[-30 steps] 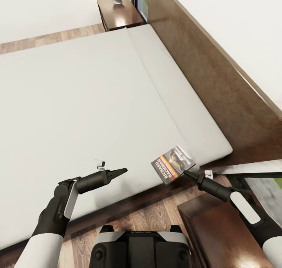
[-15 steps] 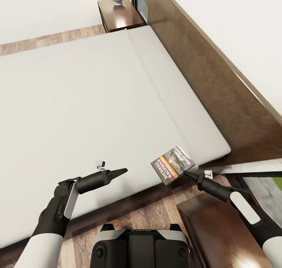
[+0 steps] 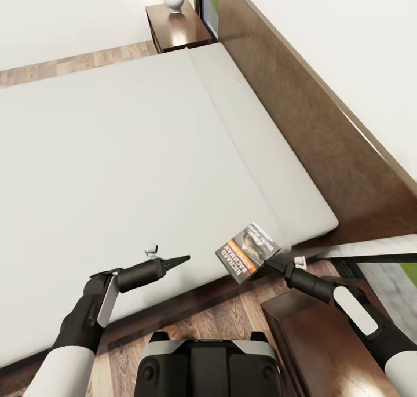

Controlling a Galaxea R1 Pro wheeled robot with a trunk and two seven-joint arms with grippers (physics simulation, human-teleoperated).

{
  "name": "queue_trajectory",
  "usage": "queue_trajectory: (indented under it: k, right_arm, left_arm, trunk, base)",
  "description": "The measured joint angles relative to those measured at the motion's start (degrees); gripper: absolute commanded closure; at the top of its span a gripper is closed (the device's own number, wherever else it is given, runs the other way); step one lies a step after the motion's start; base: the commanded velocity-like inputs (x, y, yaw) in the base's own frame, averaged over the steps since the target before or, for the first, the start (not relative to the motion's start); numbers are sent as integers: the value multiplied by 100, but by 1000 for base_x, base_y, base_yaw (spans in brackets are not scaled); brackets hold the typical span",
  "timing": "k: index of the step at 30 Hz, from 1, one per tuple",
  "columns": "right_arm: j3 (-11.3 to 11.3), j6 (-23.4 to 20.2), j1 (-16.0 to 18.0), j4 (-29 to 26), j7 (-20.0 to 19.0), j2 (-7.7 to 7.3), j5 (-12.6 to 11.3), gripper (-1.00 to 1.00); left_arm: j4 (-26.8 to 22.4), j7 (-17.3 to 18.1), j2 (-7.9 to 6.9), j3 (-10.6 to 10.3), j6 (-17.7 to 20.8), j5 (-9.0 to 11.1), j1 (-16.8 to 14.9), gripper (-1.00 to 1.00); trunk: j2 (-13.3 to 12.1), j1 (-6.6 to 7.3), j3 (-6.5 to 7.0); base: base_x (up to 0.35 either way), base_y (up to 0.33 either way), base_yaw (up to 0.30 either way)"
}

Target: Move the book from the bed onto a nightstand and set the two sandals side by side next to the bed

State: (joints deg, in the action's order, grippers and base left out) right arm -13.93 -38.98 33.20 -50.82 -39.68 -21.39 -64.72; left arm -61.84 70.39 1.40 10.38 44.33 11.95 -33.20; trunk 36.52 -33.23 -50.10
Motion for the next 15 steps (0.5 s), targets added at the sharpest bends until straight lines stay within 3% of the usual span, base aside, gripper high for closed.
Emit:
queue_trajectory:
  k: [4,8,11,15]
  right_arm:
    - [-38,1,-1,0,0,0,-2,100]
    - [-58,1,1,-3,-1,0,-5,100]
    - [-72,1,0,-12,-1,0,-4,100]
    - [-77,2,0,-17,-2,0,-3,100]
  left_arm:
    - [131,-38,-45,14,1,-1,0,-100]
    - [347,-46,-188,28,-3,-25,0,-100]
    - [712,-70,-240,26,-145,-88,0,-100]
    - [922,-107,-247,18,-335,-391,0,-100]
  trunk:
    - [-161,88,108]
    - [-321,176,217]
    - [-442,242,299]
    - [-603,330,408]
  base:
    - [0,0,0]
    - [0,0,0]
    - [0,0,0]
    - [0,0,0]
